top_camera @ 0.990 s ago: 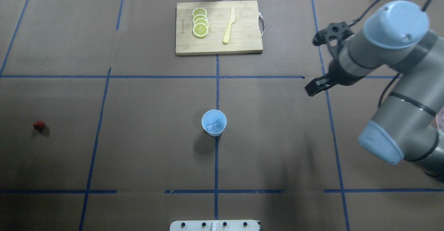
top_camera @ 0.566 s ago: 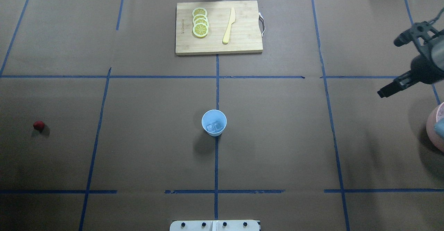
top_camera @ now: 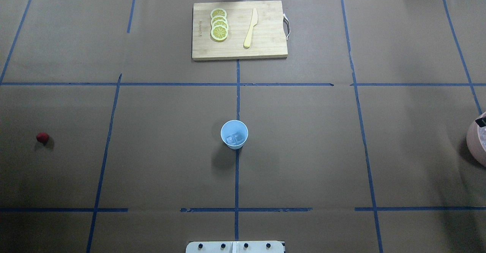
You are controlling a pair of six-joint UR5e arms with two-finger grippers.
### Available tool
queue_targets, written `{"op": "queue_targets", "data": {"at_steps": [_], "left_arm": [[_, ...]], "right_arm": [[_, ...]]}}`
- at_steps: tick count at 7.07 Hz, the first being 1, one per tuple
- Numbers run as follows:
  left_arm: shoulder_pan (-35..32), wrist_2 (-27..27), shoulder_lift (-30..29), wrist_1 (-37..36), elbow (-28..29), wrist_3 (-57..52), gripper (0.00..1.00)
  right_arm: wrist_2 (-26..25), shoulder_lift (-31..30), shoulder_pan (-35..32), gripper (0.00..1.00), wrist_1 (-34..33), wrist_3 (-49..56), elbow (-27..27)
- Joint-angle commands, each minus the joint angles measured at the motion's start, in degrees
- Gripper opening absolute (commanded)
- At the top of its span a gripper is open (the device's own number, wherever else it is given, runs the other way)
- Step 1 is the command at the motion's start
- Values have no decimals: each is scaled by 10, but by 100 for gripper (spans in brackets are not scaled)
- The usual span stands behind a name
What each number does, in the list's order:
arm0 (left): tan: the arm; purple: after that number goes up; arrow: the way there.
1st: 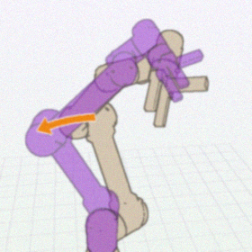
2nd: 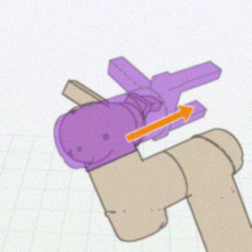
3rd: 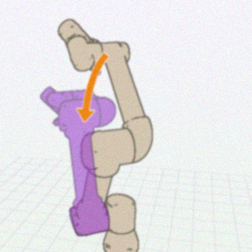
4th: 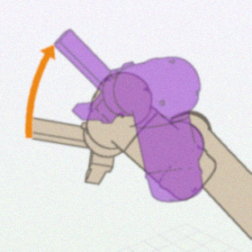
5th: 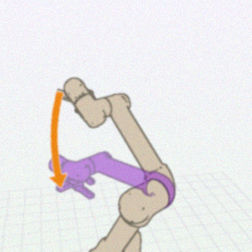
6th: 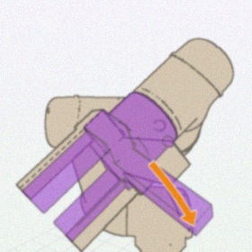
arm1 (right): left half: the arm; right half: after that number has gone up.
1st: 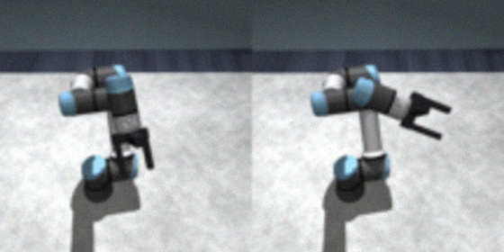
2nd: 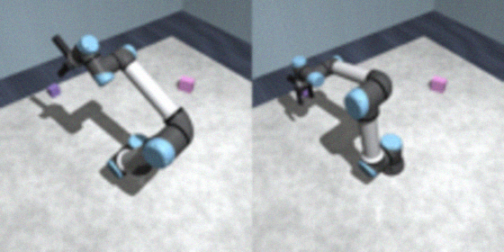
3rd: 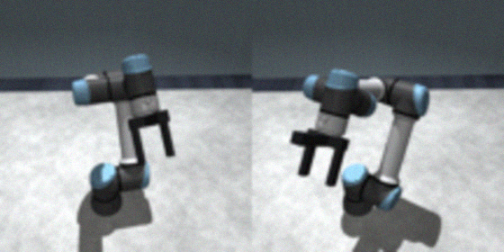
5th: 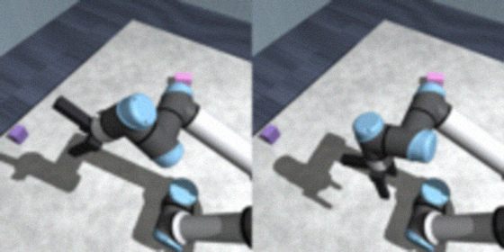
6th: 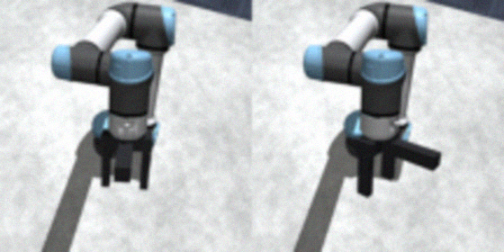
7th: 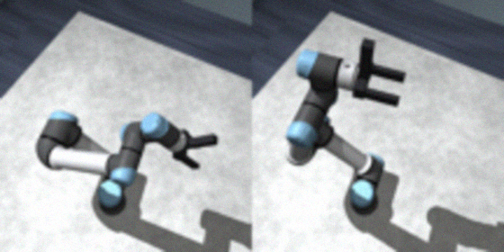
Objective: Put ice and strawberries in cup
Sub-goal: 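Grasp a third ice cube from the bowl with the right gripper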
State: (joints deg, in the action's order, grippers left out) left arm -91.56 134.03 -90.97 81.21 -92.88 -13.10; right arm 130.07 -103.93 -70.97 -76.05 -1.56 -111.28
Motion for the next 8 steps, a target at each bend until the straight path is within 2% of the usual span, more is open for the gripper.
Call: {"op": "queue_targets", "data": {"at_steps": [1, 2, 5, 8], "left_arm": [[1, 0, 0, 0, 0, 0, 100], [1, 0, 0, 0, 0, 0, 100], [1, 0, 0, -1, 1, 0, 100], [1, 0, 1, -1, 1, 0, 100]], "right_arm": [[36, -24, -29, 99, 110, 19, 75], [37, -29, -36, 99, 142, 62, 105], [33, -36, -56, 98, 145, 203, 128], [24, -37, -60, 92, 144, 247, 149]]}}
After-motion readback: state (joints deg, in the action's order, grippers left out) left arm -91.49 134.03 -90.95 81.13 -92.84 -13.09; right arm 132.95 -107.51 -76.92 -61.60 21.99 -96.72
